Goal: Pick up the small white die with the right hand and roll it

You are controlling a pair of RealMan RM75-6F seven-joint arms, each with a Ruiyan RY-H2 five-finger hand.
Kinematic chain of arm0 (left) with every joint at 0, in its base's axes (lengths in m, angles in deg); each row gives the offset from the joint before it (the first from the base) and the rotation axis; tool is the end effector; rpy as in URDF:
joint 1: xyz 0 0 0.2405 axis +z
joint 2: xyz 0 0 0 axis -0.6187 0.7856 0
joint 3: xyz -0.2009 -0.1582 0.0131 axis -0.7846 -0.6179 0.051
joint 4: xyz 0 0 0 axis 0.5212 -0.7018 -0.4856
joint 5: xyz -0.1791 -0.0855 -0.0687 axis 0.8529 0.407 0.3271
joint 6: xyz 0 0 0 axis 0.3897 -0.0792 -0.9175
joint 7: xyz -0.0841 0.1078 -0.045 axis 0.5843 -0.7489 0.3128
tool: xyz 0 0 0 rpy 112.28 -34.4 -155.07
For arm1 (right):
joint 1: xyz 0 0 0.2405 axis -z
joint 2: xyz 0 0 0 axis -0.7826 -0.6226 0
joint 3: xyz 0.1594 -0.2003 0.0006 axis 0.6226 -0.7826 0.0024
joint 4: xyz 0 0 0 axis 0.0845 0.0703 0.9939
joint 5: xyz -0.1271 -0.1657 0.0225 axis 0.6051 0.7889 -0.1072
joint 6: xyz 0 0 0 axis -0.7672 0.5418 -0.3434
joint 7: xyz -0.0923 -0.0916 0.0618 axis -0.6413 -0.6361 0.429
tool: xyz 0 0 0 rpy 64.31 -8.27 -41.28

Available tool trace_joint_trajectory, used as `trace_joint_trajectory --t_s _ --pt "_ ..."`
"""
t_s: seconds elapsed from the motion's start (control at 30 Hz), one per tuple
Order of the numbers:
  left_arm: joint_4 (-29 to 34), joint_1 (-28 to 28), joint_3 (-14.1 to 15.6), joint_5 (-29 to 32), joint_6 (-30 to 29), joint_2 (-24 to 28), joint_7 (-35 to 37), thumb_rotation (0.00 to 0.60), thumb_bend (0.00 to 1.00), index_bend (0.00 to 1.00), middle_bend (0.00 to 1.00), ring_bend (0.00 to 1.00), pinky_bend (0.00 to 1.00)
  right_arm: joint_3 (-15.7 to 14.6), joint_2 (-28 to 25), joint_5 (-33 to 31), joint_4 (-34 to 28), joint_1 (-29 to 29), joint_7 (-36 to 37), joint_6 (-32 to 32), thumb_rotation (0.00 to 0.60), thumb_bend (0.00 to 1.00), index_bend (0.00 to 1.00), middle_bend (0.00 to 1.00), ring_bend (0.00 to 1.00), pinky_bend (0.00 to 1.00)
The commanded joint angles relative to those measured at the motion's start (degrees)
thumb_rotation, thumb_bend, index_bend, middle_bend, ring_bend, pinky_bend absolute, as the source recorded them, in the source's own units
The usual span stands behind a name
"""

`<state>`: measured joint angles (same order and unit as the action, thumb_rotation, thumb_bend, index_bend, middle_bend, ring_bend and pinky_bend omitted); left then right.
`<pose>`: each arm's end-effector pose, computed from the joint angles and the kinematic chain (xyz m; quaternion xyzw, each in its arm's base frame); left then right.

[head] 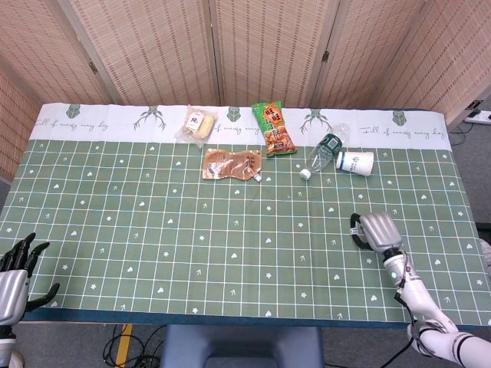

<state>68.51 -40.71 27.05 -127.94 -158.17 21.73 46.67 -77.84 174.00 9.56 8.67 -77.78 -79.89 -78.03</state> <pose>-0.3195 0.1642 0.1514 -0.5791 -0.4047 -0.3521 0.6139 -0.3062 -0.3119 0.0393 0.7066 -0.3909 0.2972 0.5095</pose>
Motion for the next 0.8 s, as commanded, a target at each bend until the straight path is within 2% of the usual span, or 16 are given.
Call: trace_joint_trajectory --t_s 0.03,0.1,0.13,0.27,0.43,0.63,0.8 --pt "0.06 -0.03 -0.08 -0.04 -0.04 0.08 0.08 0.600 0.27 0.17 0.00 0.04 0.15 1.61 -0.95 3.52 -4.02 -1.21 3.89 -3.82 0.600 0.38 0.62 0.92 0.99 0.89" --pt "0.19 -0.10 -0.04 -0.16 0.05 0.20 0.01 0.600 0.27 0.17 0.00 0.04 0.15 2.64 -0.60 6.21 -4.87 -1.87 5.97 -7.33 0.600 0.38 0.60 0.93 1.00 0.89" --pt "0.29 -0.09 0.00 -0.26 0.02 0.30 -0.07 0.600 0.27 0.17 0.00 0.04 0.15 3.31 -0.06 7.99 -4.78 -2.22 6.63 -10.07 0.600 0.38 0.56 0.93 1.00 0.89" --pt "0.51 0.30 -0.02 -0.06 -0.51 0.67 0.10 0.600 0.27 0.17 0.00 0.04 0.15 4.82 0.61 11.65 -5.26 -2.63 7.51 -16.91 0.600 0.38 0.28 0.94 1.00 0.89" --pt "0.48 0.67 -0.17 0.74 -0.59 1.22 0.46 0.600 0.27 0.17 0.00 0.04 0.15 5.37 -1.42 12.39 -7.59 -1.89 7.30 -20.33 0.600 0.38 0.08 0.94 1.00 0.89" --pt "0.71 0.69 -0.26 0.56 -0.74 1.46 0.57 0.600 0.27 0.17 0.00 0.04 0.15 5.10 -5.81 11.67 -11.99 -0.13 4.43 -21.76 0.600 0.38 0.05 0.93 1.00 0.89" --pt "1.19 0.63 -0.23 0.63 -0.61 1.64 -0.43 0.600 0.27 0.17 0.00 0.04 0.15 3.00 -11.07 11.12 -15.75 2.70 -0.29 -22.09 0.600 0.38 0.05 0.89 0.99 0.89"
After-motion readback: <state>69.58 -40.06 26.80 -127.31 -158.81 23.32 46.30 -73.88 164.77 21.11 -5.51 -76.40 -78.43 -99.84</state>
